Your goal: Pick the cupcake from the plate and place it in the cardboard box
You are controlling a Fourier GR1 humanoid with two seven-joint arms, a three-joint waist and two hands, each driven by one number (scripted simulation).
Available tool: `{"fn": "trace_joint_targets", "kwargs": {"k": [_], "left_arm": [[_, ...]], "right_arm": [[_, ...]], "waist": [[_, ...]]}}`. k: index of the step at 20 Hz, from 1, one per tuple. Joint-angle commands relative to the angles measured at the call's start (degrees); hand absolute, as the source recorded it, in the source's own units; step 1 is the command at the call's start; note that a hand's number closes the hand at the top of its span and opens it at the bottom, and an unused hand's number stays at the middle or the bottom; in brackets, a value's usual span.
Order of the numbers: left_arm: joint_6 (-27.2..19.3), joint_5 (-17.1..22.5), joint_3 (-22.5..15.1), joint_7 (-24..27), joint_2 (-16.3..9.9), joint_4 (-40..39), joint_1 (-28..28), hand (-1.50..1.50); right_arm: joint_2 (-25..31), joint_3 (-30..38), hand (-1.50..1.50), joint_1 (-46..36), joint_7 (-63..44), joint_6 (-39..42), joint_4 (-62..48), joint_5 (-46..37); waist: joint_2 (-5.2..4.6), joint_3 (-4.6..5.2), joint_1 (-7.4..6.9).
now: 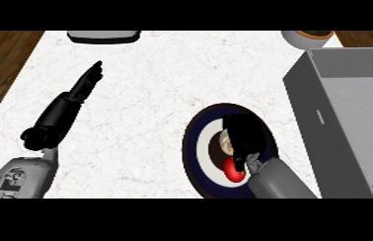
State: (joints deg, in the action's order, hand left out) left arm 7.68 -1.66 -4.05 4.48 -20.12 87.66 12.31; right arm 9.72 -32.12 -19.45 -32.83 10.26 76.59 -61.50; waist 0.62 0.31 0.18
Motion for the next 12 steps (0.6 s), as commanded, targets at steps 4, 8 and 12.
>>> {"fn": "trace_joint_targets", "kwargs": {"k": [4,8,12], "left_arm": [[0.63,-0.31,-0.94,0.55,0.18,0.1,-0.23,0.0],[-0.47,-0.15,0.8,0.34,-0.09,-1.23,-0.61,0.0],[-1.82,-1.16,0.5,-0.28,0.49,-0.5,-1.09,0.0]], "right_arm": [[3.79,-22.41,1.5,6.33,29.63,1.92,11.44,3.3],[13.04,-27.95,1.5,10.63,41.28,-4.54,24.31,3.27],[26.31,-26.05,1.5,12.67,49.25,-10.37,39.18,3.39]], "waist": [[0.33,-0.58,-2.01],[0.69,-0.52,1.81],[0.79,-0.47,3.37]]}}
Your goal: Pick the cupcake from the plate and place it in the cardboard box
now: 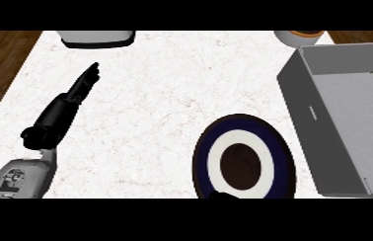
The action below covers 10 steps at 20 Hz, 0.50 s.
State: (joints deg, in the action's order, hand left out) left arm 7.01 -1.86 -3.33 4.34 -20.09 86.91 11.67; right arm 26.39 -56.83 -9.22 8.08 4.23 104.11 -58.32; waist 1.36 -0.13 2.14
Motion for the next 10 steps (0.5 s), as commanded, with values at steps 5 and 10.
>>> {"fn": "trace_joint_targets", "kwargs": {"k": [5,10], "left_arm": [[-0.12,0.26,1.84,1.11,-1.16,0.32,-2.69,0.0],[-0.12,0.87,2.08,1.1,-0.7,1.38,-2.55,0.0]], "right_arm": [[25.32,7.37,1.5,11.11,14.24,-12.57,26.06,7.68],[29.66,21.6,1.5,19.98,11.55,-19.93,28.89,23.11]], "waist": [[-0.51,0.0,1.94],[-1.14,-0.13,2.37]]}}
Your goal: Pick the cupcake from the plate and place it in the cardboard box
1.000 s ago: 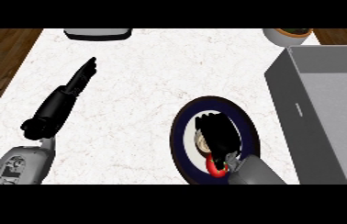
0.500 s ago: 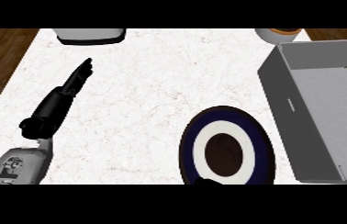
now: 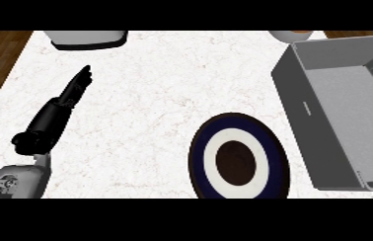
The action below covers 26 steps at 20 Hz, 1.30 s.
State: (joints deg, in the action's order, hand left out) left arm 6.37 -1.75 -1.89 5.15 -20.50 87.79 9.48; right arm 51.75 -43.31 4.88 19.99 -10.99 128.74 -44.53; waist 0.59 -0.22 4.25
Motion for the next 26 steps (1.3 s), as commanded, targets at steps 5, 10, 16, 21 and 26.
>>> {"fn": "trace_joint_targets", "kwargs": {"k": [5,10,16,21,26], "left_arm": [[1.16,0.19,-0.86,-0.23,0.04,2.4,-0.53,0.0],[0.84,-0.17,0.16,-0.88,-0.05,0.2,2.43,0.0],[2.69,-0.12,-1.39,-1.48,1.33,-1.17,5.3,0.0],[1.52,-1.51,-3.77,-2.87,3.33,3.16,2.59,0.0],[4.12,-0.68,-2.36,-1.67,2.13,-0.63,7.01,0.0]], "right_arm": [[8.17,23.73,1.5,9.58,-2.09,-5.47,3.34,26.25],[9.4,38.13,1.5,8.44,4.48,-1.54,-8.49,43.83],[14.55,48.29,1.5,-1.93,11.8,9.95,-29.68,48.97],[18.92,41.73,1.5,-3.86,15.51,16.48,-41.61,39.51],[17.41,35.09,1.5,-14.45,20.92,21.94,-55.08,32.25]], "waist": [[-0.53,0.04,-1.41],[-0.86,0.04,-2.58],[-1.07,0.15,-4.97],[-1.16,0.11,-7.07],[-1.59,0.1,-8.21]]}}
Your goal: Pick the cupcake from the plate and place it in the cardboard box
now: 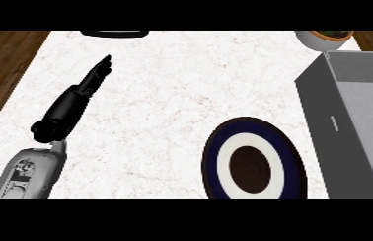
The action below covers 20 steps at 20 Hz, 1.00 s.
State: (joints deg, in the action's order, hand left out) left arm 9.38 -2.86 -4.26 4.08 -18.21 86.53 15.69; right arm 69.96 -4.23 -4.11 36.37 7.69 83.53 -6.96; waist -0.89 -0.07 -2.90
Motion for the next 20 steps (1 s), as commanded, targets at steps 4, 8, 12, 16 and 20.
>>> {"fn": "trace_joint_targets", "kwargs": {"k": [4,8,12,16,20], "left_arm": [[0.47,-0.15,0.33,-0.04,0.95,-2.32,2.56,0.0],[0.91,0.04,-0.82,-3.51,1.24,2.5,1.54,0.0],[-0.08,-1.09,0.16,-0.08,1.37,0.72,-1.51,0.0],[0.83,-0.43,-0.22,-2.06,1.23,1.91,0.01,0.0],[0.02,-0.45,0.58,-1.66,1.17,1.72,-1.07,0.0]], "right_arm": [[-0.51,-8.2,1.5,-9.12,9.05,3.55,-16.9,-14.84],[-2.64,-12.52,-1.5,-17.43,13.64,10.37,-25.39,-19.17],[-5.74,-13.6,-1.5,-20.88,25.56,11.66,-30.44,-20.19],[-11.53,-10.03,-1.5,-22.38,27.09,16.3,-32.37,-8.38],[-16.19,-5.69,-1.5,-20.66,22.37,27.23,-34.61,8.22]], "waist": [[-0.07,-0.04,-0.01],[-0.09,-0.08,-1.44],[0.22,-0.03,0.27],[0.14,-0.14,-0.14],[0.34,-0.13,0.59]]}}
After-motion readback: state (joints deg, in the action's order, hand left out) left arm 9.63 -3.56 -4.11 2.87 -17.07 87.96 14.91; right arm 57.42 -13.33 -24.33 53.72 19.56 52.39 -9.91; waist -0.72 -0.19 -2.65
